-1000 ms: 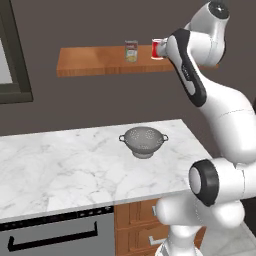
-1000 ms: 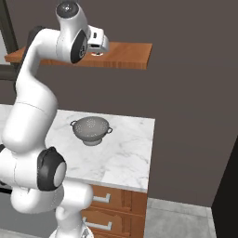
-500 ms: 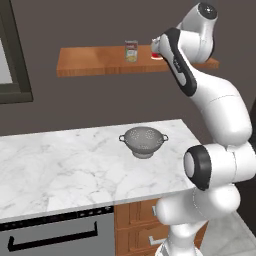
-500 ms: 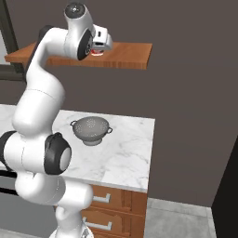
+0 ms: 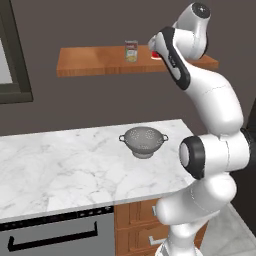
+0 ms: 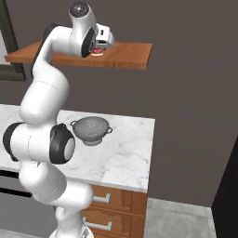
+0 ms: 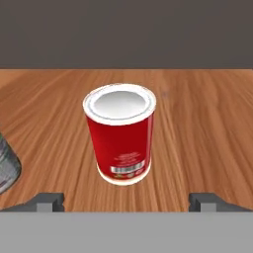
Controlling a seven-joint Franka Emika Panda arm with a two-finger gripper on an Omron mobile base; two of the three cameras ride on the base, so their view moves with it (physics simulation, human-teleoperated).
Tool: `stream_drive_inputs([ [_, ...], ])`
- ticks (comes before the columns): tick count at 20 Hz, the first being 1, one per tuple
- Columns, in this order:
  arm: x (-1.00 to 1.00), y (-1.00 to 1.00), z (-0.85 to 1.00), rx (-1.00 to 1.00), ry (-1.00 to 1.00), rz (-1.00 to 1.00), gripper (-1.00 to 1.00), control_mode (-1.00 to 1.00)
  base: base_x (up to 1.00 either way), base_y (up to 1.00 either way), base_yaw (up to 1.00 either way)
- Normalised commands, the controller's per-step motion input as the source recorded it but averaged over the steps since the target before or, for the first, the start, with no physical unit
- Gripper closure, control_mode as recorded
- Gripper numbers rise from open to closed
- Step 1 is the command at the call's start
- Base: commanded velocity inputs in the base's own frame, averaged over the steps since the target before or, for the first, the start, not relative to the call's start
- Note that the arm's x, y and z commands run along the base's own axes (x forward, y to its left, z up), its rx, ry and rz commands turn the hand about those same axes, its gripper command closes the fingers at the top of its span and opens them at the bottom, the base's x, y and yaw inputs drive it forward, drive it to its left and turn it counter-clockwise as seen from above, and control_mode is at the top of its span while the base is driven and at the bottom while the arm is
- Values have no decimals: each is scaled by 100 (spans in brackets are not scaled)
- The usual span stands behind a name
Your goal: Restock the canned food cabinet by taking the new fresh canned food from the counter and placing it in the cabinet. Then, take the old canned food from the cabinet and place it on the counter.
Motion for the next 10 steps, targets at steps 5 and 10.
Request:
stream_drive_inputs([
  [5,36,0,0,0,0,0,-100,-100,0,0,0],
  [10,25,0,0,0,0,0,-100,-100,0,0,0],
])
